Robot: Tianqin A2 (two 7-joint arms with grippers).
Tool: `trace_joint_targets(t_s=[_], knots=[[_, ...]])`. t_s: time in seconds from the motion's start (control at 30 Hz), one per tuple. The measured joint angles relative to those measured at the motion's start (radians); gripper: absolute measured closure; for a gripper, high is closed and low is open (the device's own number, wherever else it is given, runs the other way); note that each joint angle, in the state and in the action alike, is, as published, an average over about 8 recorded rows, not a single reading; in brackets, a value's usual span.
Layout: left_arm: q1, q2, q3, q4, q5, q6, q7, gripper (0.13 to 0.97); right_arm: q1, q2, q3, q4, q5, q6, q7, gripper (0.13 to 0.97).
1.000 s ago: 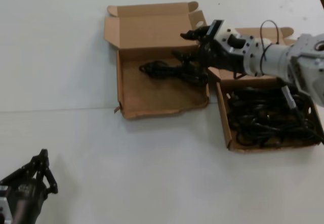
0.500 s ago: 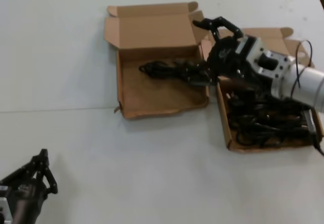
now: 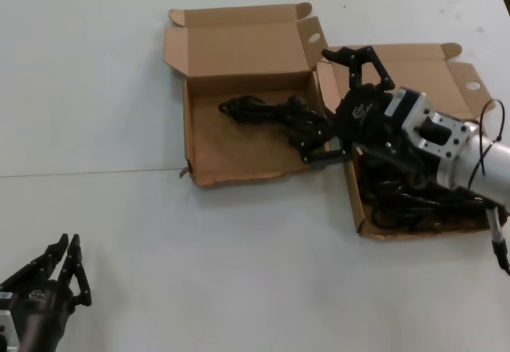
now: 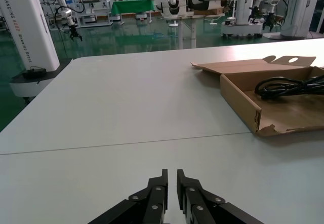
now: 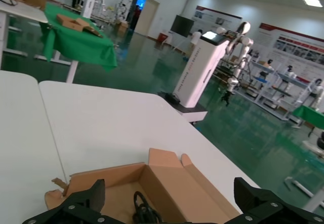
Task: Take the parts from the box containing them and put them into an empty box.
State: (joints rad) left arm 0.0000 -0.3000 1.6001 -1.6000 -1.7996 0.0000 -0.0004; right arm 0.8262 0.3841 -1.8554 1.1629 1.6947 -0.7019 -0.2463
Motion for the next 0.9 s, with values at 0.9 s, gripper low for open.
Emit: trace_joint_targets(t_s=[0.9], knots=[[0.0, 0.0, 0.0, 0.0, 0.0, 0.0, 0.0, 0.587, -0.293, -0.03, 0.091, 0.155, 0.037, 0.249, 0.0, 0.129]])
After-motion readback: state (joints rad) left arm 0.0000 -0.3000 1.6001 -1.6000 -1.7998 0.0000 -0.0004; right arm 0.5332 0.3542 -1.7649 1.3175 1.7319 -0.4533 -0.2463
